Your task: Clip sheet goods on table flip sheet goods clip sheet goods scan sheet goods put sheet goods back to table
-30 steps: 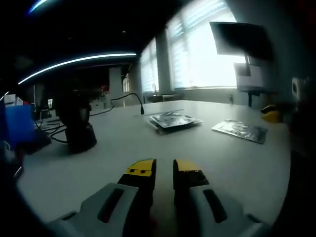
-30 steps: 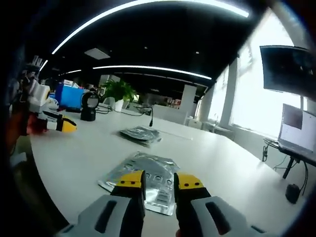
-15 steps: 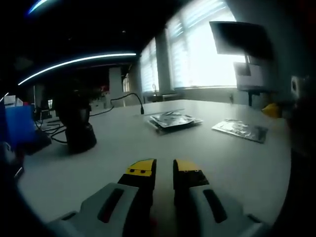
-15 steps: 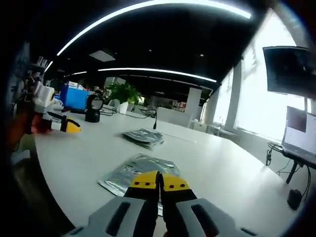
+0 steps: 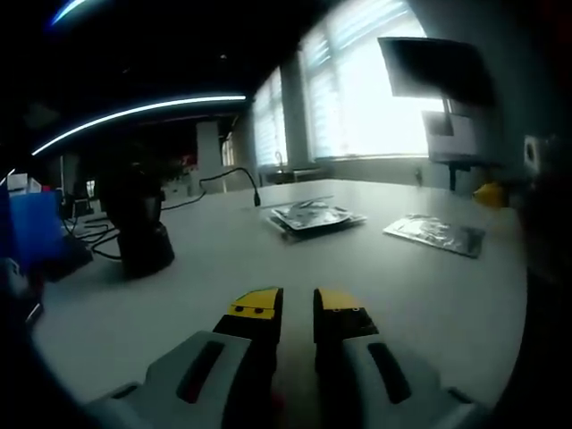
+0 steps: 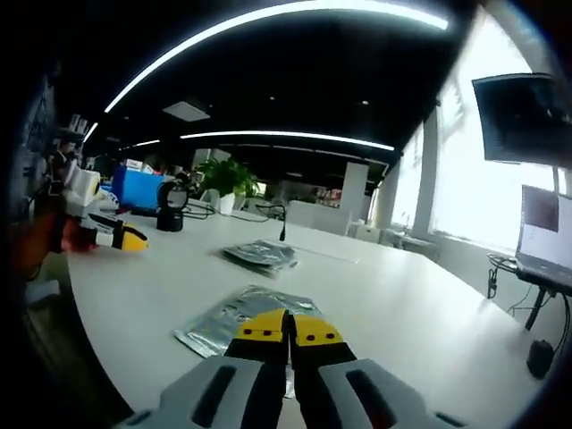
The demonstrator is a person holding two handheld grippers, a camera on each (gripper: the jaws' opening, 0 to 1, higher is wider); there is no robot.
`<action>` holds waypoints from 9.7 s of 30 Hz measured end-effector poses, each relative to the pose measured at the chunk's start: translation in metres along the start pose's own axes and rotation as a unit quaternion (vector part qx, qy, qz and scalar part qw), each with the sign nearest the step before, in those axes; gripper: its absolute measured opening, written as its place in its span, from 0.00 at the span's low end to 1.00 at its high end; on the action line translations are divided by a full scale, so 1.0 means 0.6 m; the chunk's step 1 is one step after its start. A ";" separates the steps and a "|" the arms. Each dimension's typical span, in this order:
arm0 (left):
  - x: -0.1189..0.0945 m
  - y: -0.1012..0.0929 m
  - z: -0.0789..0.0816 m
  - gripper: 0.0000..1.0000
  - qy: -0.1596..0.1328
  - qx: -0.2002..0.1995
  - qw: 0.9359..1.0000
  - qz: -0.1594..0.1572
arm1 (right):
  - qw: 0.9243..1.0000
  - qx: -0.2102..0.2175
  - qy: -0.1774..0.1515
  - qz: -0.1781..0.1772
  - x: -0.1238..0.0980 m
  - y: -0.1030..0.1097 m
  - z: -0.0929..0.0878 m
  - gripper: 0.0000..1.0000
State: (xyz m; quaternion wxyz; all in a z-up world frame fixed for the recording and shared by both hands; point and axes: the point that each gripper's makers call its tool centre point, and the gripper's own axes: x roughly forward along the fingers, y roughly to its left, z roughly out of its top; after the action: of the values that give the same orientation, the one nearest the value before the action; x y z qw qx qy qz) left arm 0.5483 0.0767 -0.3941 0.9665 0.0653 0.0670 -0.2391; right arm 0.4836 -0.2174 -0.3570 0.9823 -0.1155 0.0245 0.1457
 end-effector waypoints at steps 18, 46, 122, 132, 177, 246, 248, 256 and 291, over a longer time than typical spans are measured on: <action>-0.004 -0.010 0.003 0.06 -0.004 -0.001 1.000 -0.002 | 0.999 -0.004 -0.042 0.001 0.010 -0.045 0.037 0.00; -0.009 -0.017 0.002 0.07 -0.005 0.009 1.000 -0.002 | 0.998 0.016 -0.030 0.051 0.042 -0.076 0.000 0.00; -0.004 -0.017 0.008 0.07 -0.017 0.037 0.999 -0.017 | 0.993 -0.027 -0.022 0.113 0.051 -0.052 -0.048 0.00; -0.003 -0.016 0.007 0.07 -0.014 0.033 0.999 -0.017 | 0.996 -0.030 -0.016 0.087 0.052 -0.059 -0.040 0.00; -0.002 -0.022 0.006 0.07 -0.012 0.040 0.999 -0.025 | 0.988 -0.090 0.016 0.120 0.088 -0.019 0.031 0.06; 0.004 -0.033 0.006 0.08 -0.011 0.037 0.998 -0.049 | 0.928 -0.178 0.233 0.231 0.202 -0.039 -0.074 0.18; 0.003 -0.034 0.005 0.08 -0.011 0.038 0.998 -0.049 | 0.928 -0.174 0.235 0.232 0.202 -0.037 -0.075 0.19; 0.003 -0.034 0.004 0.08 -0.009 0.035 0.998 -0.049 | 0.921 -0.151 0.260 0.249 0.209 -0.034 -0.089 0.20; 0.004 -0.031 0.005 0.08 -0.008 0.031 0.998 -0.048 | 0.900 -0.045 0.317 0.296 0.207 -0.030 -0.108 0.22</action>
State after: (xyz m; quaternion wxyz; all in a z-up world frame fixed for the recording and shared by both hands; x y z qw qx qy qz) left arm 0.5419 0.0591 -0.3935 0.9519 0.0902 0.0547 -0.2878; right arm 0.6066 -0.2145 -0.4259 0.8278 -0.1873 0.3612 0.3863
